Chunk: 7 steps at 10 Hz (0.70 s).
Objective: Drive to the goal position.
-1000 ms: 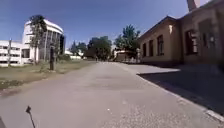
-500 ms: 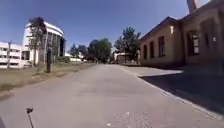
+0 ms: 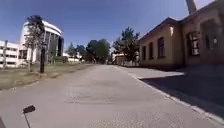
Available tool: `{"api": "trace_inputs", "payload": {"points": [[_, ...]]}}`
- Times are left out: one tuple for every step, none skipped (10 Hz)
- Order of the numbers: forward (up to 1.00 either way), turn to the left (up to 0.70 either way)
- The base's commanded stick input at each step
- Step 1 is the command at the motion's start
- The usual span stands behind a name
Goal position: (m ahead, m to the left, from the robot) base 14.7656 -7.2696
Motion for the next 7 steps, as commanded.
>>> {"api": "trace_inputs", "payload": {"points": [[0.70, -0.14], [0.70, -0.14], [0.70, -0.14], [0.70, -0.14], [0.70, -0.14], [0.70, -0.14], [0.70, -0.14]]}}
